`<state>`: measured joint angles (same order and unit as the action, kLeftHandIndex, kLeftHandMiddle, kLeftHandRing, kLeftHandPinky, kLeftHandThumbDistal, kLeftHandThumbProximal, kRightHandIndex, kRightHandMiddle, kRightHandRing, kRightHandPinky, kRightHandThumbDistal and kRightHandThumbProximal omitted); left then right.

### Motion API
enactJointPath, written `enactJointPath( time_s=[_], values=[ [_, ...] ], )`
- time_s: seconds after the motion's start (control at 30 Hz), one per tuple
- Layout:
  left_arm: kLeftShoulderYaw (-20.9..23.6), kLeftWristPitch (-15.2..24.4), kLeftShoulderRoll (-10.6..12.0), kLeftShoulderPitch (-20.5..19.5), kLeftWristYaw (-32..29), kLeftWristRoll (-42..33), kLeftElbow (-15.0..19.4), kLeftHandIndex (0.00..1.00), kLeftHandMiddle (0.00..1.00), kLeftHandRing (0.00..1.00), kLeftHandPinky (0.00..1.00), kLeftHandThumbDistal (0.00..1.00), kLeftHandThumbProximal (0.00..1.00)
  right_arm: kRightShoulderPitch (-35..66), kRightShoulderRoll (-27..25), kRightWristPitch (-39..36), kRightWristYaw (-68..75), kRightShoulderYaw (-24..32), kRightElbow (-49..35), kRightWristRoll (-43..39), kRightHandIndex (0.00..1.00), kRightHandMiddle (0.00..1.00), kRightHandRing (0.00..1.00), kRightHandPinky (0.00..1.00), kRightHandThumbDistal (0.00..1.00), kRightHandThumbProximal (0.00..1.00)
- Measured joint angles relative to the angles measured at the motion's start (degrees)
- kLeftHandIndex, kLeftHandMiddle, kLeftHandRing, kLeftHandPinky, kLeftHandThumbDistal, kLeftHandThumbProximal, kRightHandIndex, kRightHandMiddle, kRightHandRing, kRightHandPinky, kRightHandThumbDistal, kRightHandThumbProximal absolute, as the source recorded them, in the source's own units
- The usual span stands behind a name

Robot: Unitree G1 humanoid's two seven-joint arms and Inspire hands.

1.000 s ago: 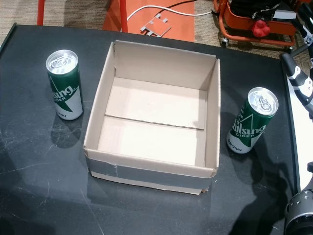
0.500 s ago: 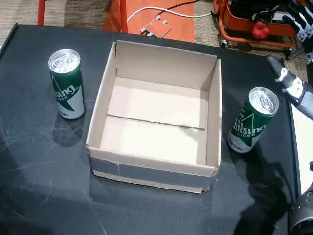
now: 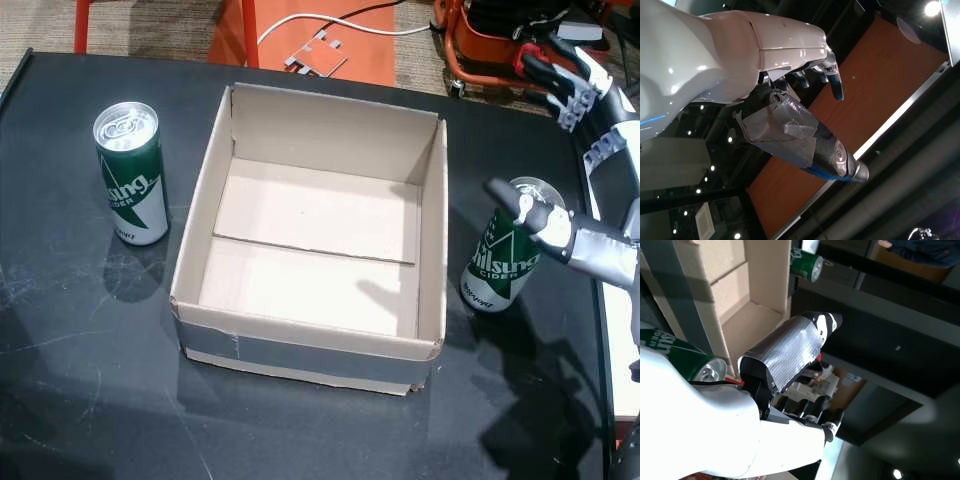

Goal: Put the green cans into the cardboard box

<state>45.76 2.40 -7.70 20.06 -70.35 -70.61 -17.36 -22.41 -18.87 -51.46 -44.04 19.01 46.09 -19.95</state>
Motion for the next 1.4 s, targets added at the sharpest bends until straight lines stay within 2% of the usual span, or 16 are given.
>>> enactJointPath(
  time_s=[0.07, 0.17, 0.3, 0.43, 0.47, 0.6, 0.7, 0.8, 0.87, 0.97, 1.13, 1.23, 1.4],
  values=[
    [0.06, -0.03, -0.02, 0.0, -0.06, 0.0, -0.32, 0.8, 0.85, 0.9, 0.72, 0.97, 0.39, 0.5, -0.02, 0.04, 0.65, -0.28, -0.2, 0.21, 0.83, 0.86, 0.83, 0.9, 1.0, 0.61],
    [0.11, -0.05, -0.03, 0.01, -0.09, -0.01, -0.78, 0.8, 0.85, 0.9, 0.72, 1.0, 0.38, 0.97, -0.05, 0.06, 1.09, -0.52, -0.29, 0.5, 0.83, 0.86, 0.84, 0.91, 1.0, 0.59],
    [0.18, -0.05, -0.04, 0.02, -0.15, 0.0, -1.28, 0.79, 0.86, 0.91, 0.73, 1.0, 0.43, 1.53, -0.05, 0.39, 1.08, -0.64, -0.29, 0.49, 0.84, 0.87, 0.84, 0.92, 1.0, 0.6],
    [0.33, -0.66, -0.37, 0.31, -0.66, -0.48, -2.27, 0.78, 0.84, 0.9, 0.72, 1.0, 0.39, 1.63, -0.05, 0.38, 1.04, -0.63, -0.03, 0.48, 0.84, 0.87, 0.84, 0.93, 1.0, 0.62],
    [0.4, -1.0, -0.51, 0.47, -0.69, -0.83, -2.6, 0.79, 0.85, 0.91, 0.72, 0.98, 0.41, 1.62, -0.05, 0.38, 1.01, -0.62, 0.19, 0.45, 0.85, 0.87, 0.85, 0.93, 1.0, 0.61],
    [0.71, -1.48, -1.14, 0.89, -2.32, -1.04, -4.32, 0.78, 0.84, 0.9, 0.73, 0.98, 0.43, -0.06, -0.05, 2.39, -0.67, 0.25, 4.43, -2.07, 0.87, 0.88, 0.9, 0.96, 1.0, 0.62],
    [1.07, -1.51, -1.48, 1.32, -3.01, -1.03, -5.01, 0.79, 0.85, 0.91, 0.77, 1.0, 0.46, -2.8, -0.39, 3.78, -1.5, 1.22, 9.55, -2.7, 0.88, 0.89, 0.9, 0.96, 1.0, 0.63],
    [1.53, -1.47, -2.07, 1.86, -4.25, -1.03, -6.01, 0.79, 0.84, 0.9, 0.77, 1.0, 0.5, -5.03, -1.38, 5.42, -1.17, 1.96, 14.08, -2.34, 0.91, 0.9, 0.91, 0.96, 1.0, 0.59],
    [1.74, -1.46, -2.23, 1.88, -4.4, -1.03, -6.28, 0.78, 0.84, 0.89, 0.77, 1.0, 0.48, -5.88, -1.77, 6.78, -1.15, 2.19, 16.35, -2.21, 0.9, 0.9, 0.91, 0.97, 1.0, 0.59],
    [1.85, -1.48, -2.23, 1.91, -4.4, -1.03, -6.28, 0.78, 0.84, 0.89, 0.77, 1.0, 0.51, -6.59, -1.82, 7.83, -0.99, 2.39, 19.04, -1.95, 0.91, 0.91, 0.92, 0.98, 1.0, 0.59],
    [1.86, -1.48, -2.22, 1.93, -4.38, -1.02, -5.94, 0.78, 0.84, 0.9, 0.77, 0.99, 0.52, -7.29, -1.82, 8.61, 0.53, 2.62, 20.92, -1.36, 0.91, 0.92, 0.93, 0.98, 1.0, 0.61],
    [1.86, -1.48, -2.22, 1.92, -4.31, -1.02, -5.86, 0.78, 0.83, 0.89, 0.77, 1.0, 0.45, -7.73, -1.82, 9.19, 1.4, 2.61, 21.59, -0.76, 0.92, 0.91, 0.93, 0.98, 1.0, 0.59],
    [1.9, -1.73, -2.22, 1.9, -4.09, -1.02, -5.86, 0.8, 0.85, 0.89, 0.76, 0.99, 0.47, -7.89, -1.81, 9.36, 2.24, 2.61, 21.74, -0.33, 0.91, 0.91, 0.92, 0.97, 1.0, 0.6]
  ],
)
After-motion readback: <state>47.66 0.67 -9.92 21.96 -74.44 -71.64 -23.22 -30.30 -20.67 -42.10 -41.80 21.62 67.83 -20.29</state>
